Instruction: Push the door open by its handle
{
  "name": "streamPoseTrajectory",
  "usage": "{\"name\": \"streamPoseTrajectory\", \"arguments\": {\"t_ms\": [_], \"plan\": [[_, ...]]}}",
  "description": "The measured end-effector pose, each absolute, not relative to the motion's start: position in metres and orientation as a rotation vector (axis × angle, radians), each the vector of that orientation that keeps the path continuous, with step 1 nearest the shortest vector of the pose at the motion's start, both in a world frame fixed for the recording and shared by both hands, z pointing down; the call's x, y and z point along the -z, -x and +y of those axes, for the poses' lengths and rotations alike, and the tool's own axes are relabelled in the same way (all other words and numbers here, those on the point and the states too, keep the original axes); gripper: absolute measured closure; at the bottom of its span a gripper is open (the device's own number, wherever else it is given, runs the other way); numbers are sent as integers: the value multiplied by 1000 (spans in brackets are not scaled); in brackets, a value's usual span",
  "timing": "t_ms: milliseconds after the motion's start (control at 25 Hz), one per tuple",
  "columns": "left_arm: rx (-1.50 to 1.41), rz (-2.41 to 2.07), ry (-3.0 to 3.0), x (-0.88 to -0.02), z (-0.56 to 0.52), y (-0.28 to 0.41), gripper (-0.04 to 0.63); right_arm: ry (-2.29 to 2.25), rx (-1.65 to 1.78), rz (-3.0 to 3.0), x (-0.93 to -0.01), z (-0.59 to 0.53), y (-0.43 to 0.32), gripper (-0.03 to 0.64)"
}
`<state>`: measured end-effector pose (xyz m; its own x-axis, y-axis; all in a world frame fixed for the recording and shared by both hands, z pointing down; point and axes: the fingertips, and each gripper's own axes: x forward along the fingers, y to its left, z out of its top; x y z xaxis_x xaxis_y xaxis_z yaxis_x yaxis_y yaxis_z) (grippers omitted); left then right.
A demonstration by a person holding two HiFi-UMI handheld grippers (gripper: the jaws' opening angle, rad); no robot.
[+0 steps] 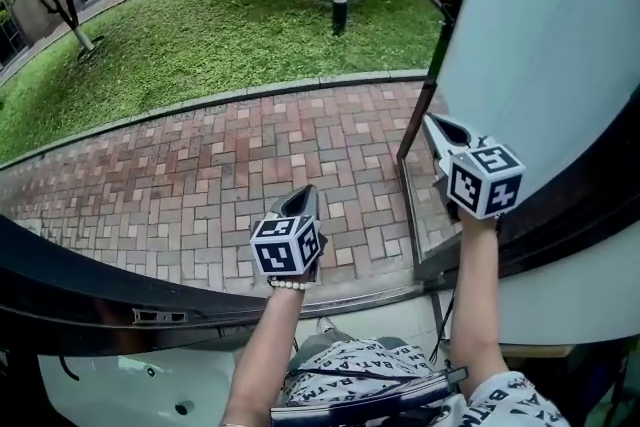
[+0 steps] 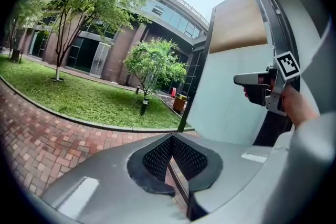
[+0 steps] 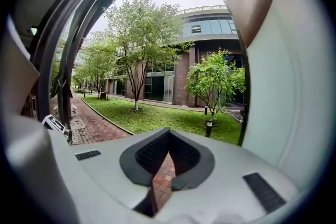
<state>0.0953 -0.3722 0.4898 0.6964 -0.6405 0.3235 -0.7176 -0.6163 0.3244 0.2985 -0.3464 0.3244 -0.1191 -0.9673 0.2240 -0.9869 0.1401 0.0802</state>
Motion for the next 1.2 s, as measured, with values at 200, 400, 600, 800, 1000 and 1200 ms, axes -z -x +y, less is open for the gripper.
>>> {"name": "streamPoseTrajectory", "arguments": {"t_ms": [200,400,600,800,1000,1200], "plan": [[-266,-1089,-2449,-506,-316,-81,609,-1844,-190,-2249,-362,-288,-273,604],[-263,-1128,-2424,-528,-240,-80,609,-1777,-227,-2319,-394,-209,-257,604],[-274,-1178,-2382,-541,-149,-57,609,-1681,-336,-2371,-437,-122,-219,604],[-280,-1228,-2330,-541,-76,-33,609,-1607,-420,-2403,-458,-56,-195,604],[-265,-1236,-2327,-530,-22,-20,609,-1567,-494,-2458,-462,0,-171,604],[-257,-1217,-2360,-523,18,6,609,-1512,-549,-2486,-478,45,-125,604]]}}
